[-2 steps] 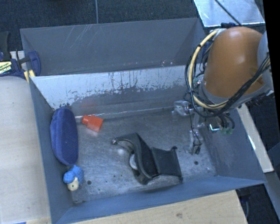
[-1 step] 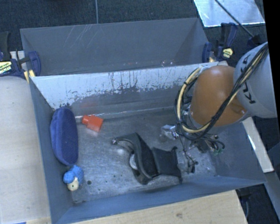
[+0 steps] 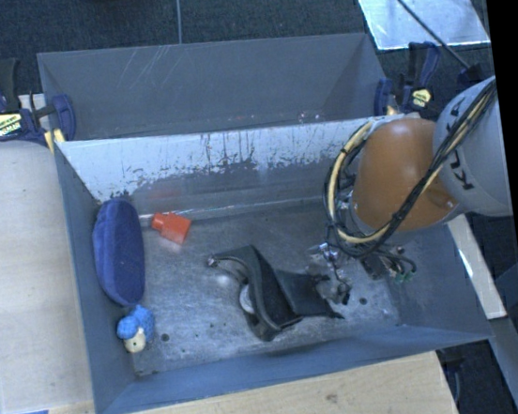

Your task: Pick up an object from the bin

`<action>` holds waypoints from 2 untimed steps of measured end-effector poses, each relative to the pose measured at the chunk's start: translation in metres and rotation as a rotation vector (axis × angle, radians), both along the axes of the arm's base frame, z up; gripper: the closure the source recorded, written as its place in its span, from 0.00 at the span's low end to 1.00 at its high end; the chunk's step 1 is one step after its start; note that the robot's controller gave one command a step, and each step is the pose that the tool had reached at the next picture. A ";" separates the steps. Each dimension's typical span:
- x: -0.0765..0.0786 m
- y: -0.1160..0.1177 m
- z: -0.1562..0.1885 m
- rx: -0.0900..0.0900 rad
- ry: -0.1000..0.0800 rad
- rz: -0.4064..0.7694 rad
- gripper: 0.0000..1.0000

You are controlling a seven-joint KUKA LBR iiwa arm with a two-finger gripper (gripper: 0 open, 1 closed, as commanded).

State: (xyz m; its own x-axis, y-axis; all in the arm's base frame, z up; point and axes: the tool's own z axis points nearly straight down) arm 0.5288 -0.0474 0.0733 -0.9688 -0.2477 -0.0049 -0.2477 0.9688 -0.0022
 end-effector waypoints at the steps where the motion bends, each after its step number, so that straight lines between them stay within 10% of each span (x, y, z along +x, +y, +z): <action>1: 0.041 -0.057 0.047 -0.004 -0.004 0.230 1.00; 2: 0.052 -0.058 0.174 -0.003 -0.008 0.241 1.00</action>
Offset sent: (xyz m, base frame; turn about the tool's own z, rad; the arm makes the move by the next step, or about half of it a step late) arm 0.0383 -0.0532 0.0445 -0.2342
